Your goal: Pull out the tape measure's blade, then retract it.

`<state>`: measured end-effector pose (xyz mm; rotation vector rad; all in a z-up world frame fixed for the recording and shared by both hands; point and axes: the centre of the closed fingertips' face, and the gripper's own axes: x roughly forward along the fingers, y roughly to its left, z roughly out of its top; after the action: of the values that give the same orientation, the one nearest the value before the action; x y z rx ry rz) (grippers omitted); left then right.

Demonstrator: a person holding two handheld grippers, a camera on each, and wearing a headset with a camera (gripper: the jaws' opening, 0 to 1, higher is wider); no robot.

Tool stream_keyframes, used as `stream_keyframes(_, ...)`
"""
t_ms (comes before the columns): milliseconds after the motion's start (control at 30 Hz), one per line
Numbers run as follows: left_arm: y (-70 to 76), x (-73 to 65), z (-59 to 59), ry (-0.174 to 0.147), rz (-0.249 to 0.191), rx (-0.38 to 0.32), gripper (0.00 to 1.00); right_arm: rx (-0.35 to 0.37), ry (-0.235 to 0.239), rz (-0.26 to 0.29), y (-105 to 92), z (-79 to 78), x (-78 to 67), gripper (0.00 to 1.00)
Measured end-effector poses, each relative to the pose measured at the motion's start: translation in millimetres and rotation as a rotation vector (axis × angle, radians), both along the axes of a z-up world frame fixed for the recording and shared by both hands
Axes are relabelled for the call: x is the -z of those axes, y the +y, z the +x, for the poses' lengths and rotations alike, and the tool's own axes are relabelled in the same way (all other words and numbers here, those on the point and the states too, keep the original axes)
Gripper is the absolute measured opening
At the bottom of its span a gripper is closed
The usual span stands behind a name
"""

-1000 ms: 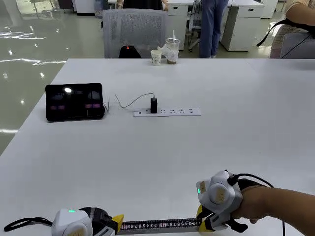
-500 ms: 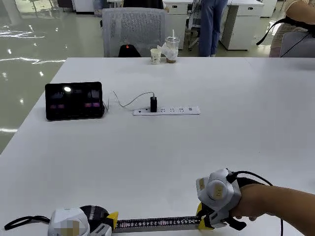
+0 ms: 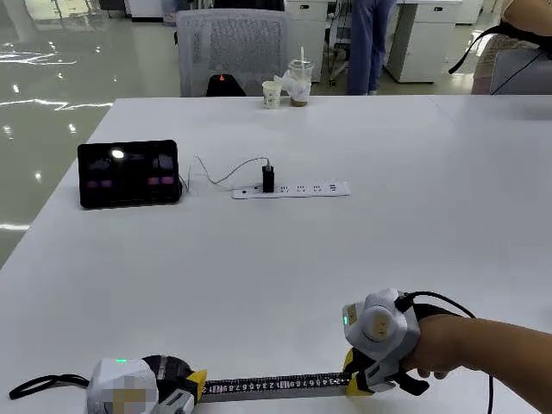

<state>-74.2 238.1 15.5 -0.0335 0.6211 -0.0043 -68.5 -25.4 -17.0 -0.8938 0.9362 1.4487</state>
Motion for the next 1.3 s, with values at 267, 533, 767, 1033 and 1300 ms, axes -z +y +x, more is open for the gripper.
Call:
stream_keyframes(267,0.2,0.2,-0.7,0.003,0.000,0.007,0.63,0.003,0.001,-0.004,1.4,-0.5,-0.4,0.10)
stream_keyframes(533,0.0,-0.3,-0.2,0.009,0.004,0.022,0.63,0.007,-0.006,-0.012,2.8,-0.5,0.4,0.11)
stream_keyframes(767,0.6,-0.5,-0.4,0.005,0.004,0.024,0.63,0.002,-0.014,-0.017,4.3,-1.1,-0.2,0.11)
stream_keyframes(1033,0.1,-0.9,-0.5,0.004,0.002,0.024,0.63,-0.001,-0.018,-0.022,6.4,-0.7,0.4,0.11)
stream_keyframes(1300,-0.2,-0.8,-0.3,0.003,0.000,0.025,0.63,0.002,-0.015,-0.023,8.4,0.1,1.2,0.11)
